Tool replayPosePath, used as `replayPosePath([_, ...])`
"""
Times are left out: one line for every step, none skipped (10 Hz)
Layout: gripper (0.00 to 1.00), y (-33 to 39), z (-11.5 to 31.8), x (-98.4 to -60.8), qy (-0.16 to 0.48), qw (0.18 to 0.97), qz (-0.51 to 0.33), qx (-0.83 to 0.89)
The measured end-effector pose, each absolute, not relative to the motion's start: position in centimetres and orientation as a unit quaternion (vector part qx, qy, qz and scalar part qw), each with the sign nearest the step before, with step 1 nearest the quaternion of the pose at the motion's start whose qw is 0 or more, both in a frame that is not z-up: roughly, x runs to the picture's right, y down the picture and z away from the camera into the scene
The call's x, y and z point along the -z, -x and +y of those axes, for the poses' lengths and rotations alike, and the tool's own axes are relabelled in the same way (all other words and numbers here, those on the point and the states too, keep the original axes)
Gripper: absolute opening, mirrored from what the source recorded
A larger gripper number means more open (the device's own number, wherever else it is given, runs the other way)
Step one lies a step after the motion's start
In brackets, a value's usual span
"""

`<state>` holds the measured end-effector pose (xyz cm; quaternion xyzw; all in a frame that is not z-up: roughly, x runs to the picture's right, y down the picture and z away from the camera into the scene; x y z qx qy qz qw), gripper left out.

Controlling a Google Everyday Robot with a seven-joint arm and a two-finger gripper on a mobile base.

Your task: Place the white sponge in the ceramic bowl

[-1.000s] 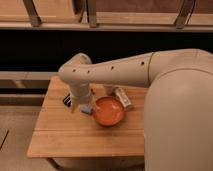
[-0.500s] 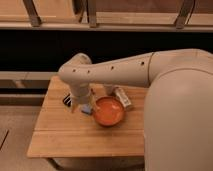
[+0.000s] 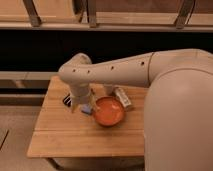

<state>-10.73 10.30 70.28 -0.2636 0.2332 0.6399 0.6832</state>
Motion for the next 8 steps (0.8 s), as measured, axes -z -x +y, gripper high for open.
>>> replayPosePath([0.65,10.7,10.3,-70.3,0.264,0.683,0.233,-0.64])
replayPosePath([0.65,10.7,10.3,-70.3,0.264,0.683,0.233,-0.64])
replayPosePath([0.65,10.7,10.3,-70.3,0.264,0.683,0.233,-0.64])
replayPosePath([0.65,10.7,10.3,-70.3,0.264,0.683,0.233,-0.64])
replayPosePath([0.65,10.7,10.3,-70.3,0.263,0.684,0.233,-0.64])
replayPosePath([0.65,10.8,10.2,-70.3,0.263,0.686,0.232,-0.638])
replayPosePath([0.65,11.0,9.7,-70.5,0.261,0.696,0.222,-0.631])
replayPosePath([0.65,11.7,8.8,-71.1,0.262,0.714,0.2,-0.617])
